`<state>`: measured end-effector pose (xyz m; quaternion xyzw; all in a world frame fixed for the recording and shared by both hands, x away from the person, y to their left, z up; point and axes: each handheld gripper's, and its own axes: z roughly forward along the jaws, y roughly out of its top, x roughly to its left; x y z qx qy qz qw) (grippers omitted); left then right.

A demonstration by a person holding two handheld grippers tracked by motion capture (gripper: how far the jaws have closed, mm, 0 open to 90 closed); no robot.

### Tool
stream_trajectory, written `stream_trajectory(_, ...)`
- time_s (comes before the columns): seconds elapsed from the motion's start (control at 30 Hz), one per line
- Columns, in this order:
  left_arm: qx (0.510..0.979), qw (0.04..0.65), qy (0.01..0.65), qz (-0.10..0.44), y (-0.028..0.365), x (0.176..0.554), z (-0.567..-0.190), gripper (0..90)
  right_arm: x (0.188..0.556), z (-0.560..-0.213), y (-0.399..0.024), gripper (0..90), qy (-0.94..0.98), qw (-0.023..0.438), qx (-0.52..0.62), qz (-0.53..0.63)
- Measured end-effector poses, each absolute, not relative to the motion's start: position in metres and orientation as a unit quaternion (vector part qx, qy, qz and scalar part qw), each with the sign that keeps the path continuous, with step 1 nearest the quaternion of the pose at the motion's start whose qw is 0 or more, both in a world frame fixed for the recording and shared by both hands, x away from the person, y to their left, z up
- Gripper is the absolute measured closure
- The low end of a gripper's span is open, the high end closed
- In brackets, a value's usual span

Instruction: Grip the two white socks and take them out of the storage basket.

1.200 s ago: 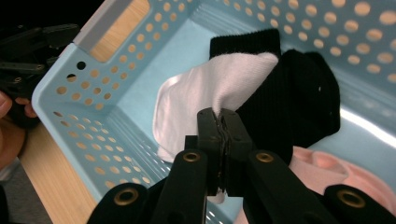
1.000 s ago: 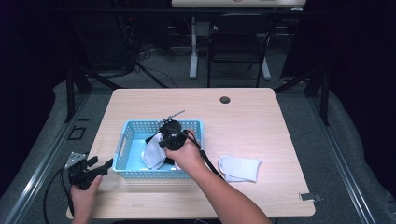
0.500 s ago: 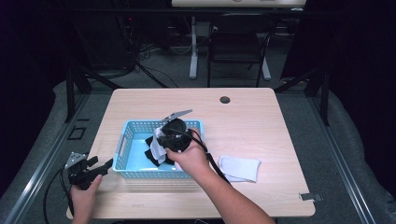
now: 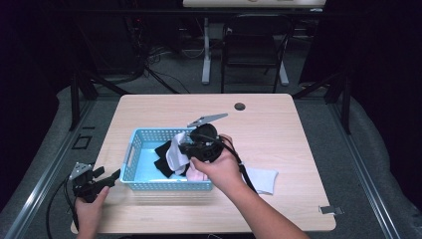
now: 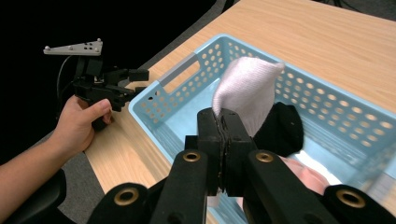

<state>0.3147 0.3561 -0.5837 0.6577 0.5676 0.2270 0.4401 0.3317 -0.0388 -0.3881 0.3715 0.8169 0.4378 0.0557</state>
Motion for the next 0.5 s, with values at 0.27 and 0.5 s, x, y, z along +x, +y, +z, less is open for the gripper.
stream_trajectory(0.27,0.658,0.439,0.568,0.228,0.356,0.315,-0.584,23.6,0.319,-0.376,-0.074,88.9,0.810,0.068,0.385,0.437)
stream_trajectory(0.5,0.657,0.439,0.568,0.230,0.355,0.315,-0.585,23.6,0.307,-0.367,-0.117,88.9,0.797,0.087,0.412,0.434)
